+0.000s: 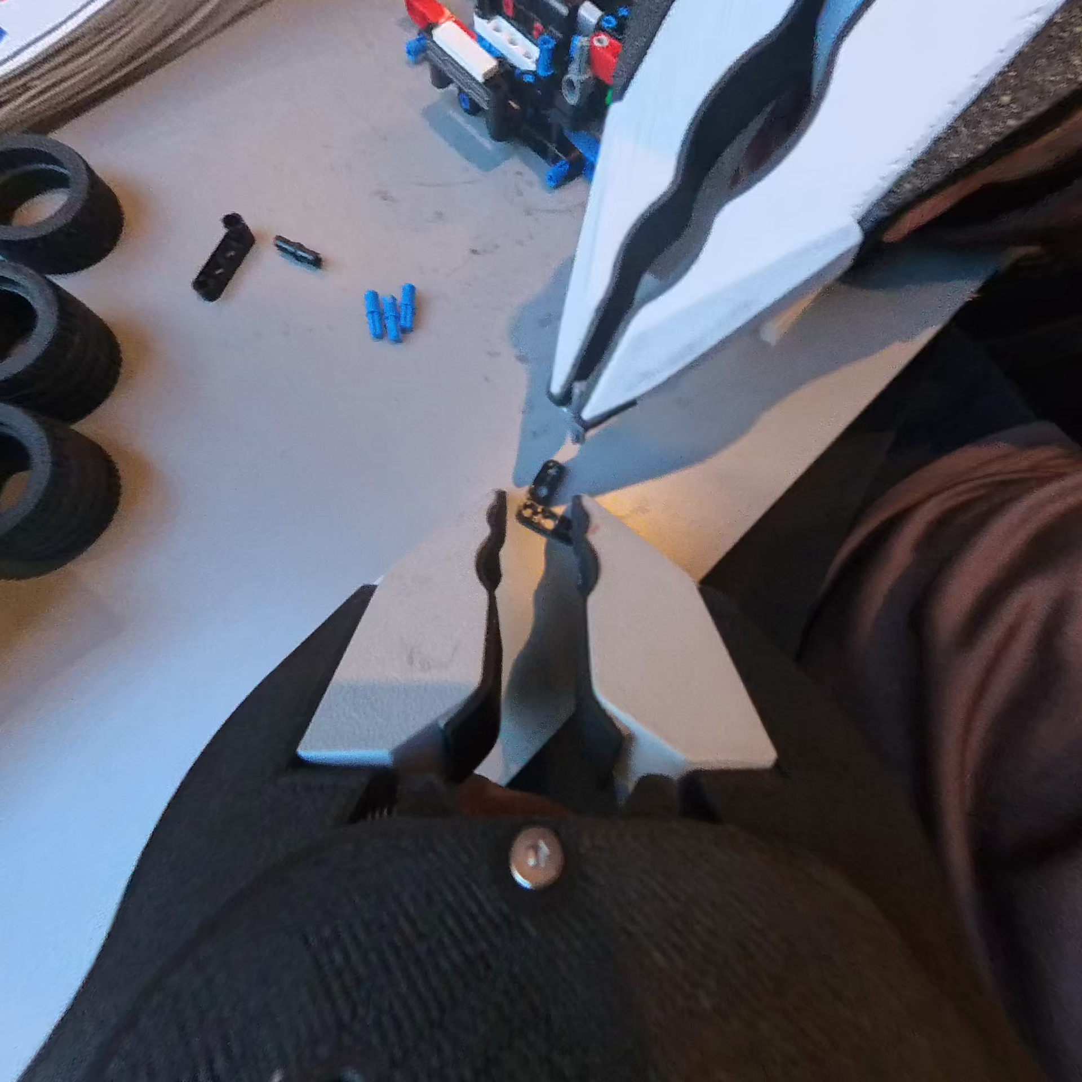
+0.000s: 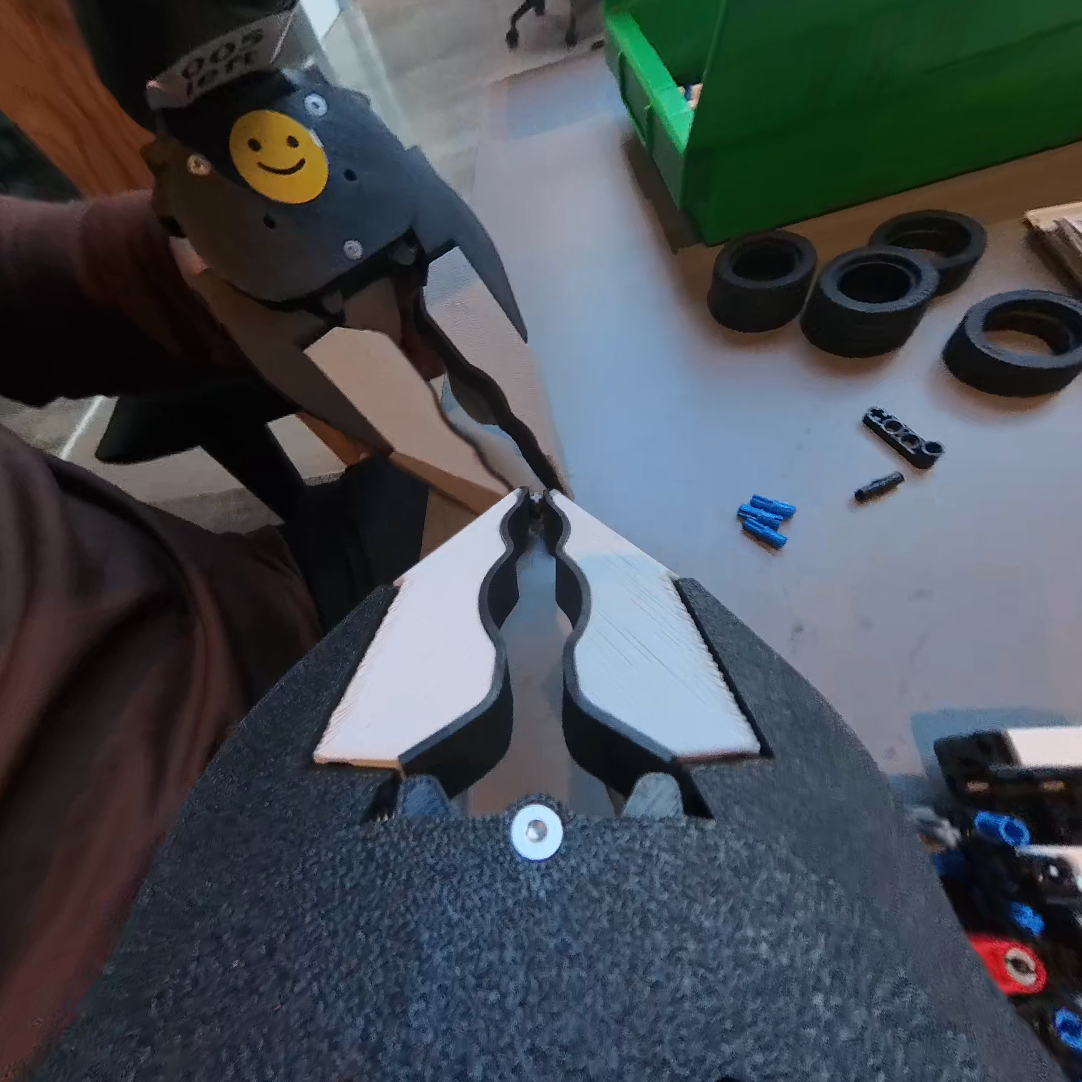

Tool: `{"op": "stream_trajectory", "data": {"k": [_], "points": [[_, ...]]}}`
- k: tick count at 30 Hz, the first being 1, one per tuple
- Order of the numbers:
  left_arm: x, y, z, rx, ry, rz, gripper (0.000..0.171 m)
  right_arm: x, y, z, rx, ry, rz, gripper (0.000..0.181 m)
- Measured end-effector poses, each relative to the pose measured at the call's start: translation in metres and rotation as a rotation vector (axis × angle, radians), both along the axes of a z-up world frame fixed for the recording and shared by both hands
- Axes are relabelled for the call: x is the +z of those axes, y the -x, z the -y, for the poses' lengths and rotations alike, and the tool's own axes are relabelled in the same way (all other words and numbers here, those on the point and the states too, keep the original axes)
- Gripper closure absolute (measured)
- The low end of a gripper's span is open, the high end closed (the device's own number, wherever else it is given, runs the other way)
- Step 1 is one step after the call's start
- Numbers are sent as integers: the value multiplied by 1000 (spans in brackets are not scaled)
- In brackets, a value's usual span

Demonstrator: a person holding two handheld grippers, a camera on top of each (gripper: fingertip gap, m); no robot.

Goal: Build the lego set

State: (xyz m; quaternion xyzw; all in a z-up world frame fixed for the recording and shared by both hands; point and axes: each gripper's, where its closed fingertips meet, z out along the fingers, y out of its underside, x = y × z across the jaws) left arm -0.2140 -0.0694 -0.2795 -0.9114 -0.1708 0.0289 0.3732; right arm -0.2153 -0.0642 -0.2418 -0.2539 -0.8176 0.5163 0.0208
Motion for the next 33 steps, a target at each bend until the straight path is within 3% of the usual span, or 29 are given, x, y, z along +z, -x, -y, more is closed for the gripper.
{"op": "stream_trajectory", "data": {"k": [2,8,17,22,33], "points": [[-1,6,3,12,8,-17,162,-4,0,2,38,-27,0,177],[-1,5,6,-20,5,-51,162,-15,-2,4,40,-93,38,177],[-1,-40,-21,-128,-41,-44,163,-1,-39,-25,-225,-57,-59,177],[-1,-45,-30,-149,-58,-49,163,-6,-48,-27,-295,-46,4,177],[-1,-52,-32,-282,-78,-66,163,-13,-63,-33,-462,-20,-98,177]]}}
